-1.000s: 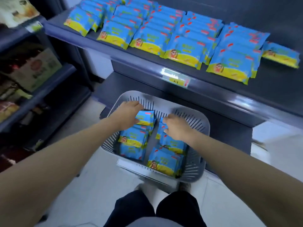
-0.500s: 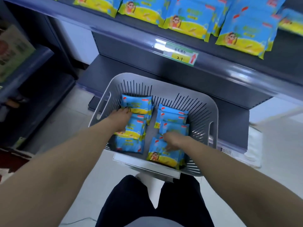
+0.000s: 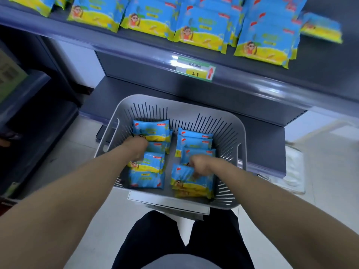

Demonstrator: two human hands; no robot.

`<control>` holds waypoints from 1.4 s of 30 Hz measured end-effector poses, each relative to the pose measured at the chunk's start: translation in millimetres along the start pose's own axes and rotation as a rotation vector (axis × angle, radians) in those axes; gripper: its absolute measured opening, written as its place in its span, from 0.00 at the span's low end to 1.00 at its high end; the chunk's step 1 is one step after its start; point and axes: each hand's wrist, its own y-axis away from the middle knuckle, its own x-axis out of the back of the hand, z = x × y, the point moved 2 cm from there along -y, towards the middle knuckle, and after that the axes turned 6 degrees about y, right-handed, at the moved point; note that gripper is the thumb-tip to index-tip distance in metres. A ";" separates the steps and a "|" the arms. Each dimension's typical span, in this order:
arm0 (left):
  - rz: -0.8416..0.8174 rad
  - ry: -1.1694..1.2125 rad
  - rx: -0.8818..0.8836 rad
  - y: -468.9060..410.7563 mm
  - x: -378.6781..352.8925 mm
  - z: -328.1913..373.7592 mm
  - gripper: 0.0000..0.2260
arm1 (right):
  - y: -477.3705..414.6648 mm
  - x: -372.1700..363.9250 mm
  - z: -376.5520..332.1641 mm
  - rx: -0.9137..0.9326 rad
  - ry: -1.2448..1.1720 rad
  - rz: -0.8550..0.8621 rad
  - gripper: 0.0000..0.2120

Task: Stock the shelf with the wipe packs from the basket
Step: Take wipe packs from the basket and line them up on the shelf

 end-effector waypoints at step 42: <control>0.457 0.400 -0.451 -60.9 435.4 307.9 0.12 | 181.1 301.5 412.9 -0.197 -0.137 0.763 0.09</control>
